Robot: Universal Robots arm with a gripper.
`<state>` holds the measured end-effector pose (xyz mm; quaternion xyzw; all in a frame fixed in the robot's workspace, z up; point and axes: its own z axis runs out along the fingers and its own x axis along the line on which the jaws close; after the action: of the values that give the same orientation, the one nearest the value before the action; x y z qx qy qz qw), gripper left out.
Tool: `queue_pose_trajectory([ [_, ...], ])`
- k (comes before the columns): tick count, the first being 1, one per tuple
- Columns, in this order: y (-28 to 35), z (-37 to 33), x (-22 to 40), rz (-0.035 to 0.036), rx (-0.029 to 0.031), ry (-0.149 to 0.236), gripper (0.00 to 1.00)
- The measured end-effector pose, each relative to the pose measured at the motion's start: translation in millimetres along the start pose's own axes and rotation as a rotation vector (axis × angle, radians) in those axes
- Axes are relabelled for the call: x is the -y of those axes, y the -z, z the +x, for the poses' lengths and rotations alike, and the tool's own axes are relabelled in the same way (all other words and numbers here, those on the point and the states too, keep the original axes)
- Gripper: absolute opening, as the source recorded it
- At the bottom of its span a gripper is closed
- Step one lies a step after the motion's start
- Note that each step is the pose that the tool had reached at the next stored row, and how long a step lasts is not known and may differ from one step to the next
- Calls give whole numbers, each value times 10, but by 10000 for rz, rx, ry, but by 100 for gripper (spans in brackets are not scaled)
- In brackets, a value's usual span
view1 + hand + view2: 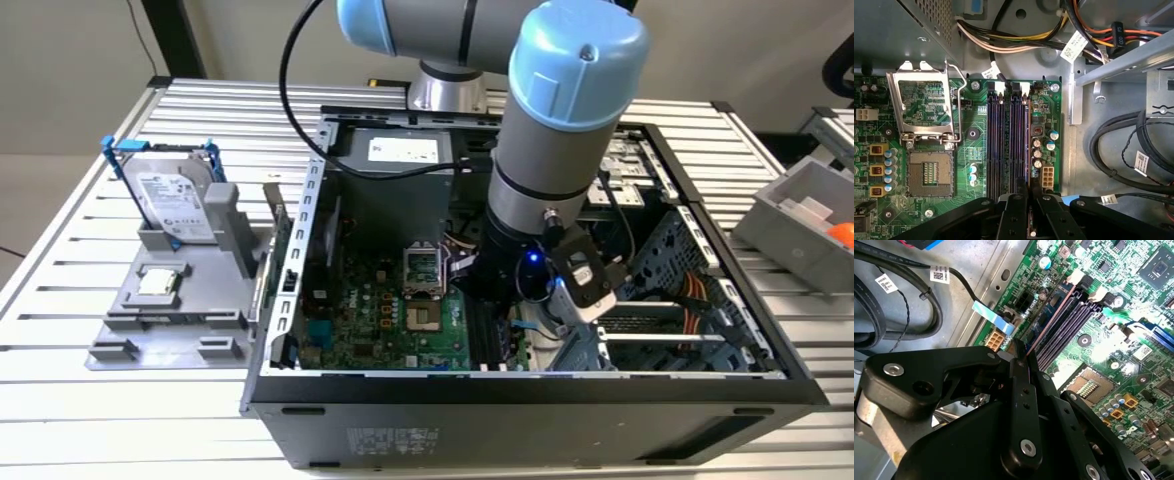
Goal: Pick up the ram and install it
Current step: 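Insert the ram into the slot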
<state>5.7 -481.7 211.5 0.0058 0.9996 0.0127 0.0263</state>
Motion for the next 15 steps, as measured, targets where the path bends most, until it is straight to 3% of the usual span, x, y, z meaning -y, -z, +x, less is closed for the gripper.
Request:
queue_pose_trajectory([
  [15,-3,10,3,-9,1,0,0],
])
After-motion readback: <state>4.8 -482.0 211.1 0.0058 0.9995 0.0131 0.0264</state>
